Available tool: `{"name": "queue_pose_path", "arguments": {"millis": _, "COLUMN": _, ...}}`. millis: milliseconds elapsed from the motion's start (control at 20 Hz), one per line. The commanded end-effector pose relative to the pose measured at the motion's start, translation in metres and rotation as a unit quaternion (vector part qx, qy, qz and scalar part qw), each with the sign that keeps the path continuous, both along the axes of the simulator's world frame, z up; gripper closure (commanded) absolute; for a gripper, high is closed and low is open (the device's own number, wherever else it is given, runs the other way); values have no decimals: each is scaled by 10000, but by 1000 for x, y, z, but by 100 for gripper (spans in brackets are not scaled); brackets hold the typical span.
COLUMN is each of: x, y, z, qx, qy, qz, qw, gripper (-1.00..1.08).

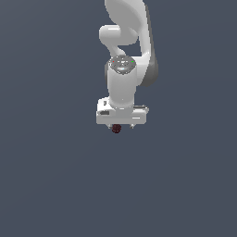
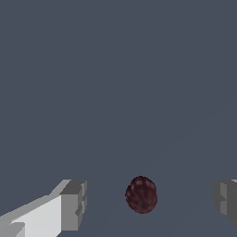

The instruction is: Pick up the object and move it to a goal position.

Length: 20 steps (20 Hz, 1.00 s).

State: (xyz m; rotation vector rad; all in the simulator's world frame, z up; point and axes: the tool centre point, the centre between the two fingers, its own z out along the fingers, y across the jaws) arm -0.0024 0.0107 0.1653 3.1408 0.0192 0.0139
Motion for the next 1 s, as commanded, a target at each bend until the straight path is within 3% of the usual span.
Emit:
{"name": "queue_pose_path", "arguments": {"millis": 0, "x": 0, "y": 0, "z": 0, "qx": 0, "qy": 0, "qz": 0, "qw": 10000, "gripper": -92}}
{"name": "queue_pose_path", "arguments": {"millis": 450, "x": -3, "y": -21, "z": 4, "qx": 95, "qy": 70, "qz": -262, "qw": 9996, "gripper": -92}}
{"name": "queue_pose_path", "arguments": {"millis": 950, "x": -9, "y": -20, "z": -6, "qx": 91, "qy": 69, "qz": -497, "qw": 9987, "gripper": -92}}
